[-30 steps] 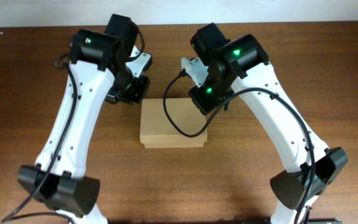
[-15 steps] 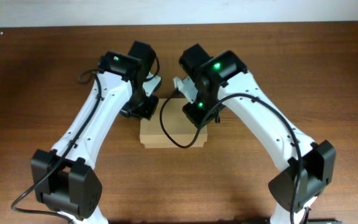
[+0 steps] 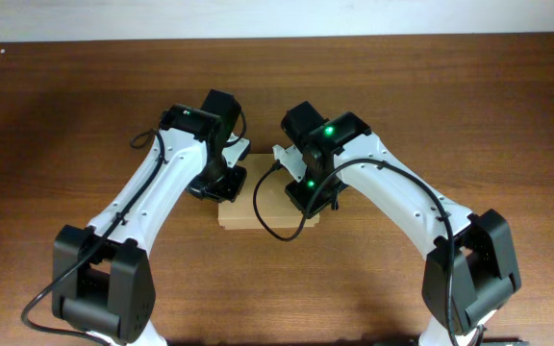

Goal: Pack container
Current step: 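Fold the lid down toward the front with both grippers, then lift both grippers up and away from the closed box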

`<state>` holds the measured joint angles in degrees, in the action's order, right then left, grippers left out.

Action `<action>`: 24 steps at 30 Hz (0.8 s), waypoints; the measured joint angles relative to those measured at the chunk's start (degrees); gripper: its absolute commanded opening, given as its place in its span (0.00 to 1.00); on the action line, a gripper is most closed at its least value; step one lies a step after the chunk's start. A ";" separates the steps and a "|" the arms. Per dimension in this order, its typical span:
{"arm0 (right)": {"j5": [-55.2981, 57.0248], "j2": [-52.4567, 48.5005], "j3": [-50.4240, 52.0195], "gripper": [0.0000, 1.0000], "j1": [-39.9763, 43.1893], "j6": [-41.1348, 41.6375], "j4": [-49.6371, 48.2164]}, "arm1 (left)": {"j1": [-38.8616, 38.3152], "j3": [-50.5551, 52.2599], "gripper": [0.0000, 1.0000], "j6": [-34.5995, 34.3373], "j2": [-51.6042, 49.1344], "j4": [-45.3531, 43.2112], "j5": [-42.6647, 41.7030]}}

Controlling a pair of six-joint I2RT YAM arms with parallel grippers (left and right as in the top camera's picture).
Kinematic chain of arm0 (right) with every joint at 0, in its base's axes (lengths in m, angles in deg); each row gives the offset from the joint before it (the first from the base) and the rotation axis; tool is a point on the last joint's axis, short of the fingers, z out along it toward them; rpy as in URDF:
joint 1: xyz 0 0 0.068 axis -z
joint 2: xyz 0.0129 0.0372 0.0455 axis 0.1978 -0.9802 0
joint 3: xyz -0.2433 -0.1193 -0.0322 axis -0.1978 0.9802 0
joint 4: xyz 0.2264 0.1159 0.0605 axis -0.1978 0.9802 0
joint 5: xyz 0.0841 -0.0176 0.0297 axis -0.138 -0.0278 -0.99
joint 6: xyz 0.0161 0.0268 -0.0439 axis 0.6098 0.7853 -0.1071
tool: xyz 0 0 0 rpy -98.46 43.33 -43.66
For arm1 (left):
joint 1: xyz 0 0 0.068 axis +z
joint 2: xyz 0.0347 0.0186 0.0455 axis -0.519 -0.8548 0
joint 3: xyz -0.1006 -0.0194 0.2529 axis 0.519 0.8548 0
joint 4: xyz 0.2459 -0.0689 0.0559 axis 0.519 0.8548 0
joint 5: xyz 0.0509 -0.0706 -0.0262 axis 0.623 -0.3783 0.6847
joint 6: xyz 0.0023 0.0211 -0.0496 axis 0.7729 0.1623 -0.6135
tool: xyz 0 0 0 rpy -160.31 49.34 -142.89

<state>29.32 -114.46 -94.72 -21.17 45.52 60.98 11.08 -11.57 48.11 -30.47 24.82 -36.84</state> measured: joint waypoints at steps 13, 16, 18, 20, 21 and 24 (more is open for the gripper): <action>3.50 4.11 -25.75 0.04 5.03 0.37 6.10 | 1.40 -19.15 0.02 -0.04 1.86 8.22 6.69; 4.87 7.04 -38.05 0.04 8.09 0.42 6.86 | 3.74 -30.69 0.03 -0.02 3.02 10.40 7.93; 5.60 8.55 -45.68 0.04 10.19 0.59 7.41 | 5.77 -38.42 0.06 0.13 3.65 11.93 8.50; 6.16 9.86 -52.54 0.04 11.82 0.59 7.23 | 7.72 -45.46 0.10 1.22 4.17 12.50 8.94; 6.64 10.25 -55.67 0.04 12.37 0.61 7.32 | 8.70 -48.98 0.13 1.95 4.39 12.50 9.11; 8.24 10.80 -64.78 0.04 13.68 0.76 5.99 | 11.17 -57.99 0.19 3.37 4.92 12.57 9.40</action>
<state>37.56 -103.66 -159.50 -7.49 46.28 66.97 22.25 -69.56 51.47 -25.55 37.39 -27.44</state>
